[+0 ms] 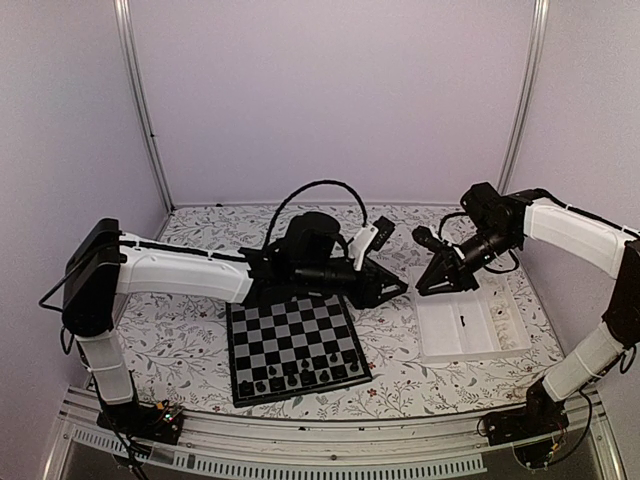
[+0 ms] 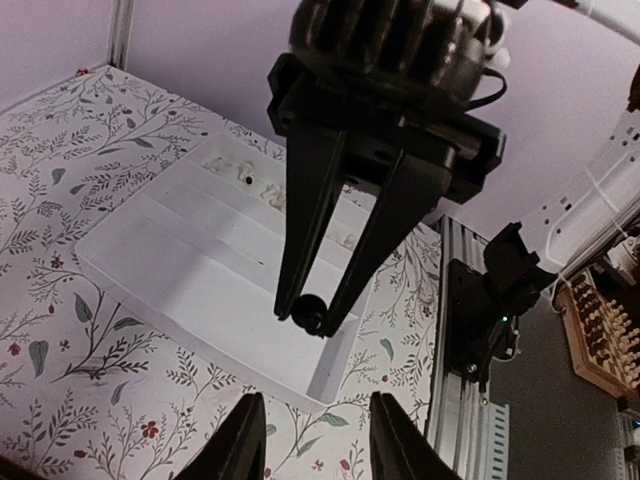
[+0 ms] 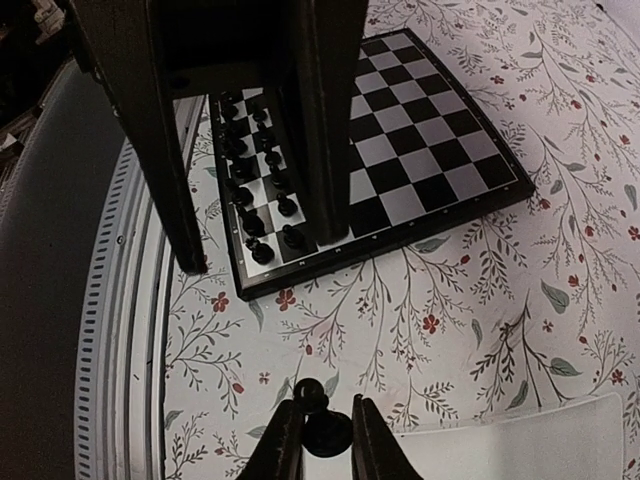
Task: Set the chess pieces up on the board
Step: Place the chess piece on the chessboard.
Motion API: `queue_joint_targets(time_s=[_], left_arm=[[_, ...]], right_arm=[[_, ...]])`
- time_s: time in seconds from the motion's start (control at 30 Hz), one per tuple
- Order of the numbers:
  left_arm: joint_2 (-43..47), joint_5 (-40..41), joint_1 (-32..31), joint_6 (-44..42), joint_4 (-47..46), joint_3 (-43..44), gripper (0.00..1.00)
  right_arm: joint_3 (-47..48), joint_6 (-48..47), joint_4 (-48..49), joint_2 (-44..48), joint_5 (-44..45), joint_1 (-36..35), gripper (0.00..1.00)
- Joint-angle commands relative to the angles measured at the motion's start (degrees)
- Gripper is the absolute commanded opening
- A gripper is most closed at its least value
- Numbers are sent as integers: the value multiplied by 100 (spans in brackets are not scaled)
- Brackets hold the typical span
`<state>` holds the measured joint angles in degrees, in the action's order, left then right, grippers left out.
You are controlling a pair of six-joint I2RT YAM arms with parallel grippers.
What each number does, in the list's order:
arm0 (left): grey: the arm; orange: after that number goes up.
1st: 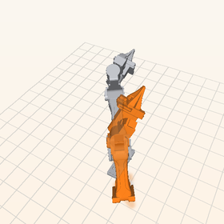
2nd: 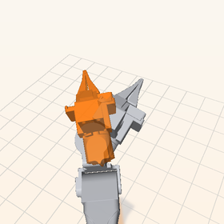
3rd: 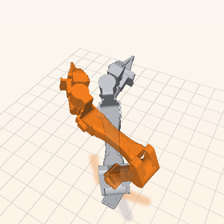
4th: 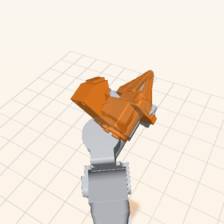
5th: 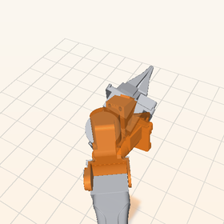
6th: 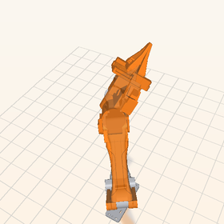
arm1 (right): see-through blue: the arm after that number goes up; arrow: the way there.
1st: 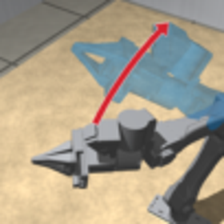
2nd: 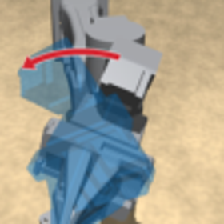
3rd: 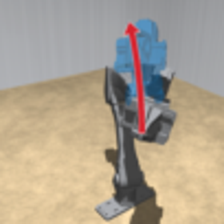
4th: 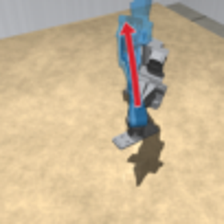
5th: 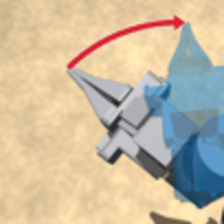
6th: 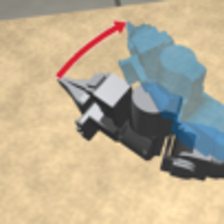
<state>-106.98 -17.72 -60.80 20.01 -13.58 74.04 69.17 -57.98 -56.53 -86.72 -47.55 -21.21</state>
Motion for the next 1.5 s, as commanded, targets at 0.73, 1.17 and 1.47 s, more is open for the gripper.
queue_joint_targets(time_s=[0.73,1.17,1.47], left_arm=[[-110,-37,-240,0,-185,20,23],[-133,-114,-223,-107,-104,58,6],[335,417,-200,-571,1046,-197,5]], right_arm=[[352,554,31,14,-351,-749,18],[319,587,107,74,-356,-781,20],[262,587,168,223,-238,-739,51]])
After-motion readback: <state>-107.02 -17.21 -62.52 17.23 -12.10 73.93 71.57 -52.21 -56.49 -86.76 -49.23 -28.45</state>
